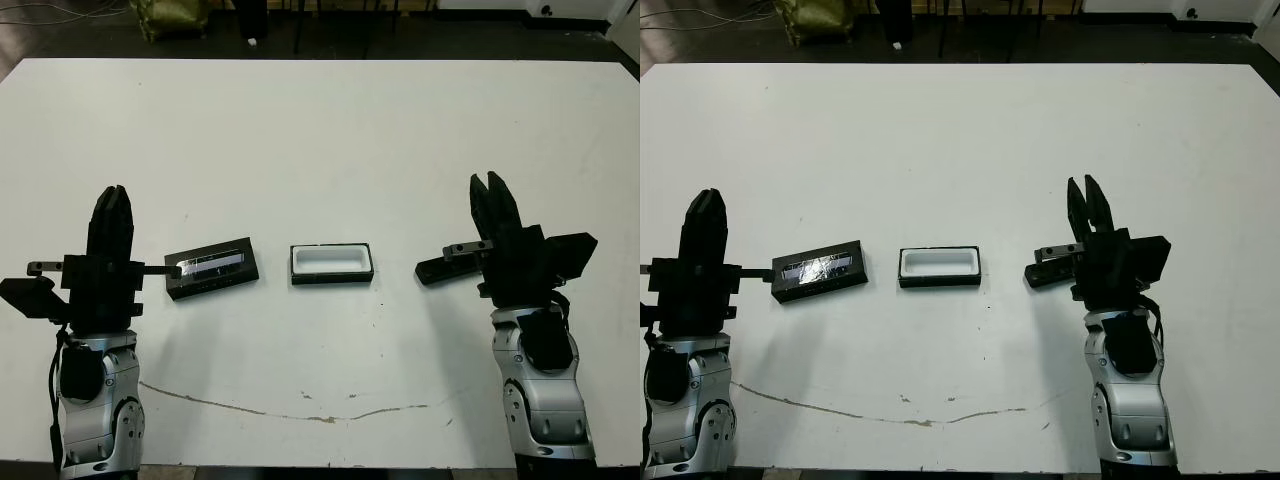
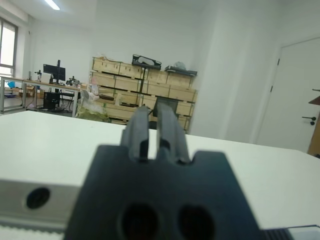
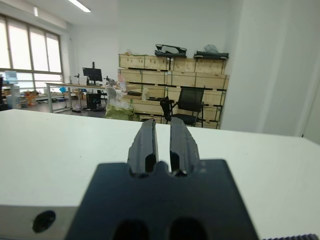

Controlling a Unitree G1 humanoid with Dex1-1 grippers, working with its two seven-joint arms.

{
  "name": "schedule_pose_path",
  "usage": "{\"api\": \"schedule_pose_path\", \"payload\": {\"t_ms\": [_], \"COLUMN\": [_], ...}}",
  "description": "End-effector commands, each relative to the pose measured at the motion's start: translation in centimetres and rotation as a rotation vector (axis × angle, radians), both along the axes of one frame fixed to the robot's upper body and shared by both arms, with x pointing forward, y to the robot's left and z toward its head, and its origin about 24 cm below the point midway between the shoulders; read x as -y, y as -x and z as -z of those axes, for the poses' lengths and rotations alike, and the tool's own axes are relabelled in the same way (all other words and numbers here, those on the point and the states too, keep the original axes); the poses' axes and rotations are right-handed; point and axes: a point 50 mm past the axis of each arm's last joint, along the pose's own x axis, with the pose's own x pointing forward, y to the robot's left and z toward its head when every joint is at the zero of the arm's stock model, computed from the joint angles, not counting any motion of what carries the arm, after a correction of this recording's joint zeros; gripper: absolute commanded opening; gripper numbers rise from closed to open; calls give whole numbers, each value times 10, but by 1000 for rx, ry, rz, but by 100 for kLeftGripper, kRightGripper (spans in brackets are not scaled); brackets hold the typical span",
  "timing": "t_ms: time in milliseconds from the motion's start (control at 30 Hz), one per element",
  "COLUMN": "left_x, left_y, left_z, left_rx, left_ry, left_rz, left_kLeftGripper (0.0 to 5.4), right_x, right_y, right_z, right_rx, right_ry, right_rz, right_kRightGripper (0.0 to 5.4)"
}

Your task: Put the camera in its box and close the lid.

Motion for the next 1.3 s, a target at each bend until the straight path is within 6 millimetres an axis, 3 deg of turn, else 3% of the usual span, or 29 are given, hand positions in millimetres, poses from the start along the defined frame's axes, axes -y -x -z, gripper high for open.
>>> {"api": "schedule_pose_path", "payload": {"t_ms": [33, 300, 433, 733, 933, 1300], "left_x": [-2, 1, 1, 1, 0, -3], "left_y": [0, 4, 4, 5, 6, 7], "left_z": [4, -1, -4, -8, -8, -7], "left_rx": [-20, -49, -41, -45, -56, -58], "left_ry": [-5, 8, -13, -1, -3, -11], "left_rz": [-6, -64, -61, -57, -70, -81], "left_kLeftGripper": [2, 2, 2, 2, 2, 2], "right_x": [22, 84, 98, 97, 89, 75], "right_y": [2, -2, -8, -30, -46, -55], "right_z": [-9, -48, -58, -78, -74, -62], "right_rx": [-5, -77, -173, -355, -451, -662], "right_ry": [52, 253, 316, 626, 740, 1029], "right_rz": [16, -12, -38, -168, -249, -361], "right_kRightGripper": [0, 0, 0, 0, 0, 0]}}
